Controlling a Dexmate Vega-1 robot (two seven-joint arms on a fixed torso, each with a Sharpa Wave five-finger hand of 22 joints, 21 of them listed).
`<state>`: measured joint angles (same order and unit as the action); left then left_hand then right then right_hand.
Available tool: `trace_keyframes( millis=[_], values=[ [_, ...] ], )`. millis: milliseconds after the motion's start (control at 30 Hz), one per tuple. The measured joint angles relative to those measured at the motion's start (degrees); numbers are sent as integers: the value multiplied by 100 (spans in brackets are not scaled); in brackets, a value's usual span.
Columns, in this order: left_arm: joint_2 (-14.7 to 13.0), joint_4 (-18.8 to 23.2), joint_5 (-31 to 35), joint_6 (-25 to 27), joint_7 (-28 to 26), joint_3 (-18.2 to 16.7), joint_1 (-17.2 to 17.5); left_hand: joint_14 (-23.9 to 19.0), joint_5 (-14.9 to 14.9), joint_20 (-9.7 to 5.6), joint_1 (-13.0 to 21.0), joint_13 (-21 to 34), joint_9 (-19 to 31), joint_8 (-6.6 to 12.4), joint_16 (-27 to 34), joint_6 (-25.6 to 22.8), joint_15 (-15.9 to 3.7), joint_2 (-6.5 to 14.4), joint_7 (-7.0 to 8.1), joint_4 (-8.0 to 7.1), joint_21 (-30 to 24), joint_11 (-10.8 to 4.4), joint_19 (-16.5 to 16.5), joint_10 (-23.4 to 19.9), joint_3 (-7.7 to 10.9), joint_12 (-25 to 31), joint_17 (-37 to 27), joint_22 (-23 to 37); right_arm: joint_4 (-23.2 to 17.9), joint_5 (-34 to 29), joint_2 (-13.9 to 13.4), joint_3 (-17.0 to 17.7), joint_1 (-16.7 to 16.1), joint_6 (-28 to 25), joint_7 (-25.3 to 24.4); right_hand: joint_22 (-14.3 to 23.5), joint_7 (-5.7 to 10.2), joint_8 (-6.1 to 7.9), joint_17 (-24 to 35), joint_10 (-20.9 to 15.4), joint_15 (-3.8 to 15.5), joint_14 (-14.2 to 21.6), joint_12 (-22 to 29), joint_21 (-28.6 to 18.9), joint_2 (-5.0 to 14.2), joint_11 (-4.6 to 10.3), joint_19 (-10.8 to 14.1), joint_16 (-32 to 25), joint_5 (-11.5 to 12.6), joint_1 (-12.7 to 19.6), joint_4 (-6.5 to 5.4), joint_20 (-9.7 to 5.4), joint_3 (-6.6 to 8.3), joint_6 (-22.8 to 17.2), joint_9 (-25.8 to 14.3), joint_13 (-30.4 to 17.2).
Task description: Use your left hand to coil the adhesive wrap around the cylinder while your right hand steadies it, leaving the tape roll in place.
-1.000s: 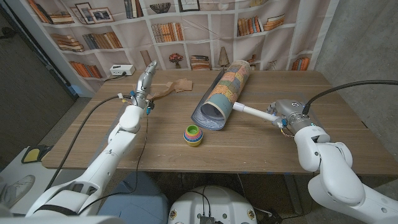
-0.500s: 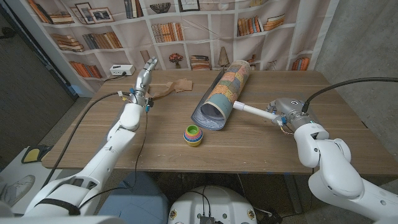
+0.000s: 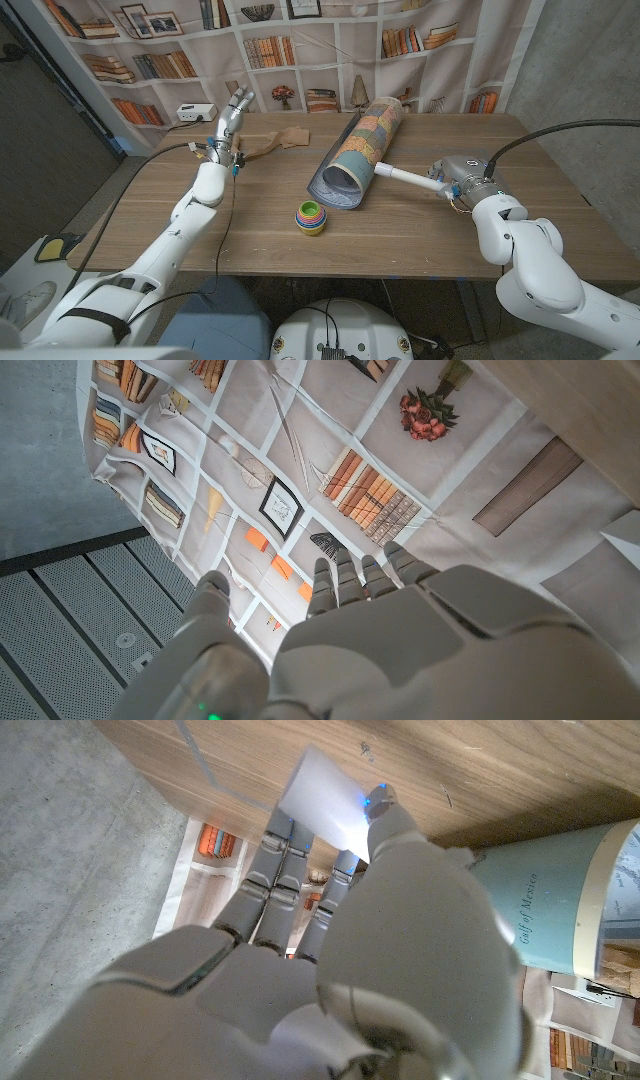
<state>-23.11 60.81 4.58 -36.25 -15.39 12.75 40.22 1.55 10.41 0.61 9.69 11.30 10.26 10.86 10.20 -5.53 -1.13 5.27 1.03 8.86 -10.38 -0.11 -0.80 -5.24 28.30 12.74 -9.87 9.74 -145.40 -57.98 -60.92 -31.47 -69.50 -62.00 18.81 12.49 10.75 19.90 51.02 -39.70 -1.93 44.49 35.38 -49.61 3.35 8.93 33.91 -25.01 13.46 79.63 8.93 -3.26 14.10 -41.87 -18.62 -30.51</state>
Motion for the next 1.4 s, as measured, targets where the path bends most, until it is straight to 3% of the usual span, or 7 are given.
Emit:
trace_keyframes(
  millis=[600,1067,1400],
  values=[
    [-99,-347,512,-455,-438,127,-226,31,-27,0,149,0,0,0,0,0,-31,-2,0,48,-27,-30,-1,-30,48,0,-1,0,-9,-224,-15,-246,229,-91,272,-50,-1,-32,67,-31,-13,48,-22,-168,9,-9,-44,73,-2,-9,0,18,0,-61,6,-2],
    [-228,-1208,1400,-1184,-1233,461,-807,16,-27,-22,218,0,0,0,0,-31,-45,9,31,48,-27,-34,-23,-32,48,0,-1,0,35,-648,146,-318,334,-5,717,-94,-1,-66,147,-30,-12,48,-20,-284,16,-8,-94,154,0,-16,0,10,0,-61,8,-17],
    [-308,-1425,2042,-1349,-1856,666,-992,9,-27,-22,262,0,0,0,0,-31,-51,53,31,48,-27,-62,-22,-60,48,0,-2,0,96,-812,271,-230,292,127,906,-115,-3,-72,170,-30,-10,47,-23,-359,16,-8,-114,174,11,-16,0,29,0,-62,-15,-32]
  ],
)
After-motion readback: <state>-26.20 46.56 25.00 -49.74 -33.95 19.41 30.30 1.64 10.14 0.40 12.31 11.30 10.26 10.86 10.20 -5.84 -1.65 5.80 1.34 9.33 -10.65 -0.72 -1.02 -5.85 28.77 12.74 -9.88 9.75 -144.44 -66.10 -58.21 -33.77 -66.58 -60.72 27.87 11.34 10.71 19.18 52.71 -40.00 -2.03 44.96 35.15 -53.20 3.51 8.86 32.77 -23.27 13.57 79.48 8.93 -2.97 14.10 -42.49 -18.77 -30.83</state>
